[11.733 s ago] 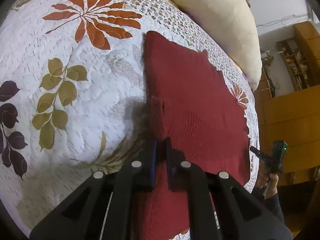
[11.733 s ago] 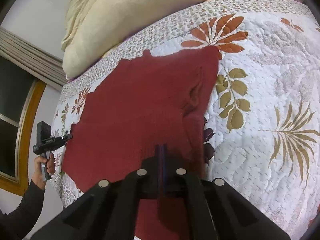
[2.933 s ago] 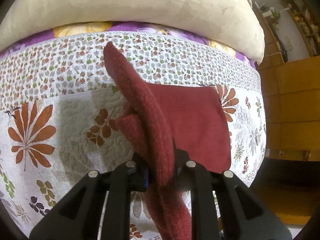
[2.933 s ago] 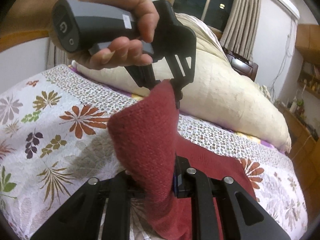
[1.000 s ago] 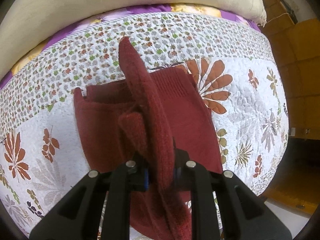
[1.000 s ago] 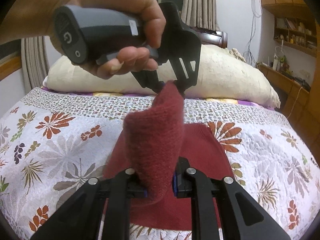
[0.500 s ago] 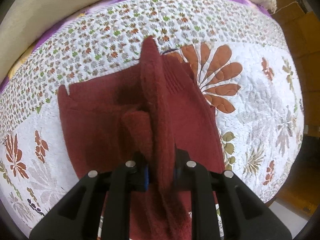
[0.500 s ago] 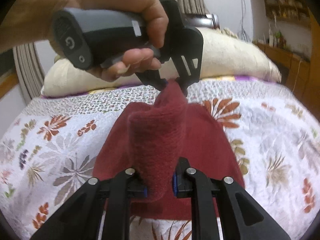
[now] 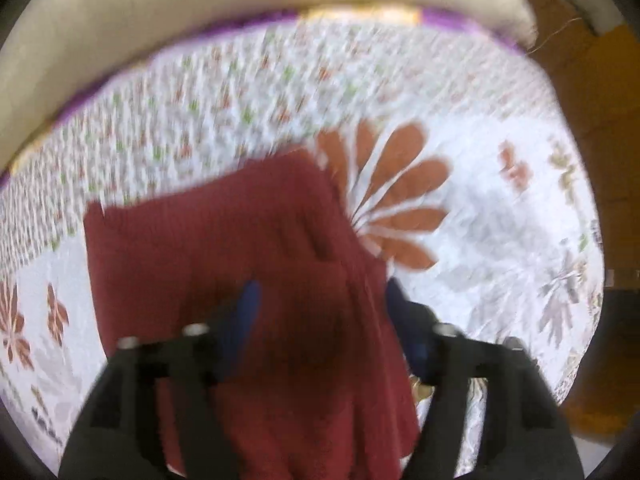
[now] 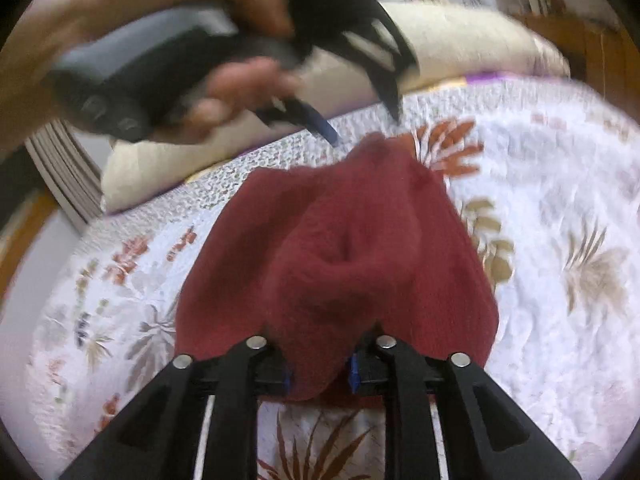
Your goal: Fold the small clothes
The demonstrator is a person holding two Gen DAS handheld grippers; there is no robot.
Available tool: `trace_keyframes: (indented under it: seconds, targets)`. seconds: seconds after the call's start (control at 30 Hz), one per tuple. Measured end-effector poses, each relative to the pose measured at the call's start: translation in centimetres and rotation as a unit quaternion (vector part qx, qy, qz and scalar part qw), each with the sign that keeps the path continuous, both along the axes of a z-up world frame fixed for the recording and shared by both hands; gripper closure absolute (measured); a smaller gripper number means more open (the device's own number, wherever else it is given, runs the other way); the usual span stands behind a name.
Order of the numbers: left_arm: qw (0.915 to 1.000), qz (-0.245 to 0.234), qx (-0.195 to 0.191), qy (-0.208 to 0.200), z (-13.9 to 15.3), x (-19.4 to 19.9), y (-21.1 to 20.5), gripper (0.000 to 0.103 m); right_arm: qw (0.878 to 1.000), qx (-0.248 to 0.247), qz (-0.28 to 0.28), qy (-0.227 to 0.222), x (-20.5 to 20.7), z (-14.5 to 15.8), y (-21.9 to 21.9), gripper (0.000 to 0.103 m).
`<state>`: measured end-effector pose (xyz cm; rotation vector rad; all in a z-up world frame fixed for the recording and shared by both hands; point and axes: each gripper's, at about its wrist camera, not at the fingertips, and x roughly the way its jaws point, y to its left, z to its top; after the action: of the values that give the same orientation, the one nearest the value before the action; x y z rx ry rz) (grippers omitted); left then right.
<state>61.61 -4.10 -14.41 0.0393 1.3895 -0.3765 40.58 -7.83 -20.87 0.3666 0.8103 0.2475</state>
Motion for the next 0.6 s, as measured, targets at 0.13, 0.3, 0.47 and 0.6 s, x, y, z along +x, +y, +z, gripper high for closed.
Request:
trace_keyframes:
  seconds: [0.13,0.3,0.47,0.6]
  targets:
    - [0.9981,0.0,-0.042,-0.045,1.9,-1.5,3.2,0.033,0.992,0.123,0.005,0.039,0.4,-2.1,-3.6,0.064]
    - [0.9903,0.007,-0.118,-0.073,3.0,-5.5,10.3,0.025,0.974,0.21,0.04,0.069,1.2,-2.3,-5.9,0.057]
    - [0.9826,0.046,-0.173,-0.051,2.3,-8.2,16.1,0.025,0.967,0.215,0.078,0.113,3.9,-1.7,-5.6,0.045]
    - [0.9765,0.033,-0.211,-0.03,1.4,-11.0,18.3,0.027,0.964,0.197,0.092,0.15,5.6,-1.7,-5.3,0.062]
